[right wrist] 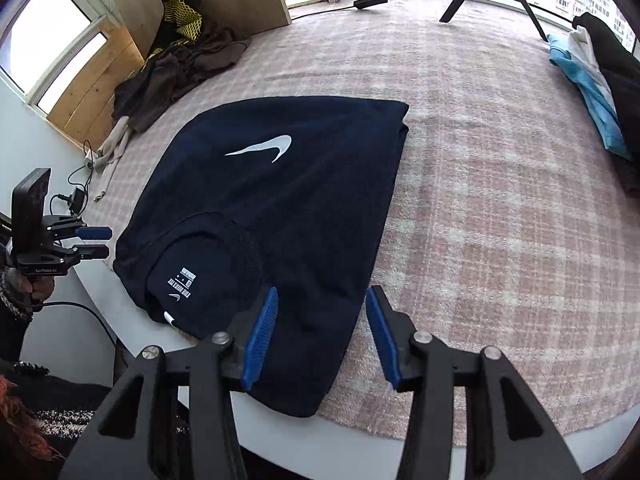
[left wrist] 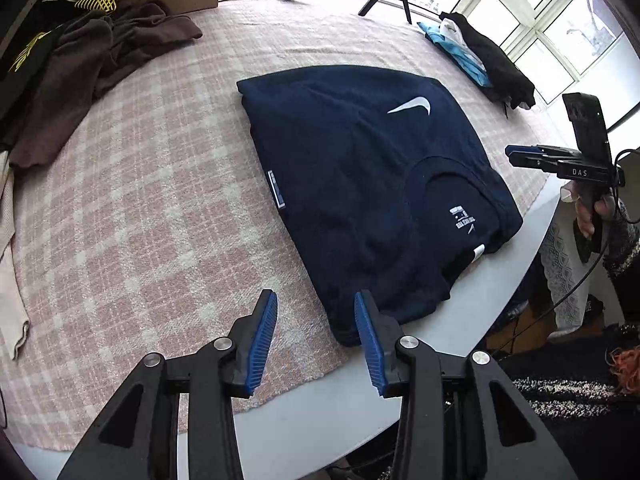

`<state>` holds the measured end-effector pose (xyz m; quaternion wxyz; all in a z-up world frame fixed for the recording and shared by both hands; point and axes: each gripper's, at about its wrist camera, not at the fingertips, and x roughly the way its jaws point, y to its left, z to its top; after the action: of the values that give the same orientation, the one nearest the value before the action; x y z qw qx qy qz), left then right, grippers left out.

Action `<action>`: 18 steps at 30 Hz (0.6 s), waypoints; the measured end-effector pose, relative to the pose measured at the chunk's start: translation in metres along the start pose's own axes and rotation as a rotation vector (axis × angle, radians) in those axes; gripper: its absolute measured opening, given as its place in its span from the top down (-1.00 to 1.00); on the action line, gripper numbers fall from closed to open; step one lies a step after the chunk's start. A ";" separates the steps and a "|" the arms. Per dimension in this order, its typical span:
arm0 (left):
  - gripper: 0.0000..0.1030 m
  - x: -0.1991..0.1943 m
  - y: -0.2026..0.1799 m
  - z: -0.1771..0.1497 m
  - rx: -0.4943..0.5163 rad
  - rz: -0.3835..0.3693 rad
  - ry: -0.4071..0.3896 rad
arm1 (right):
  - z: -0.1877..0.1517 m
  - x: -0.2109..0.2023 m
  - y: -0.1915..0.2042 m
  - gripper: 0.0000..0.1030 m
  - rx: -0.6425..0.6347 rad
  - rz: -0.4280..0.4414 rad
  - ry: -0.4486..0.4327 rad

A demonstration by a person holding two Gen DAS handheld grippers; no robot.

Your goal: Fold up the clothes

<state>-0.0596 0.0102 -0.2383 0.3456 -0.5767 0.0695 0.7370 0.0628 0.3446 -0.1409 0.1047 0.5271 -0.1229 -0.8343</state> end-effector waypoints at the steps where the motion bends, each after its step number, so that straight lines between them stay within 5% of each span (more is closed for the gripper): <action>1: 0.13 0.000 -0.001 0.009 -0.010 -0.005 -0.026 | 0.002 -0.007 -0.002 -0.20 0.029 -0.001 -0.050; 5: 0.08 0.020 -0.015 0.042 -0.015 0.016 -0.110 | 0.008 -0.015 0.012 -0.34 0.045 0.005 -0.188; 14: -0.04 0.058 -0.028 0.053 -0.054 0.073 -0.056 | 0.004 0.054 0.041 -0.37 0.003 -0.091 -0.014; 18: -0.38 0.053 -0.040 0.045 -0.006 0.070 -0.050 | 0.001 0.055 0.040 -0.56 0.025 -0.075 -0.035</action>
<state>-0.0773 0.0857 -0.2589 0.3197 -0.5563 0.0788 0.7630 0.0406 0.2898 -0.1750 0.0648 0.5179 -0.1153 -0.8451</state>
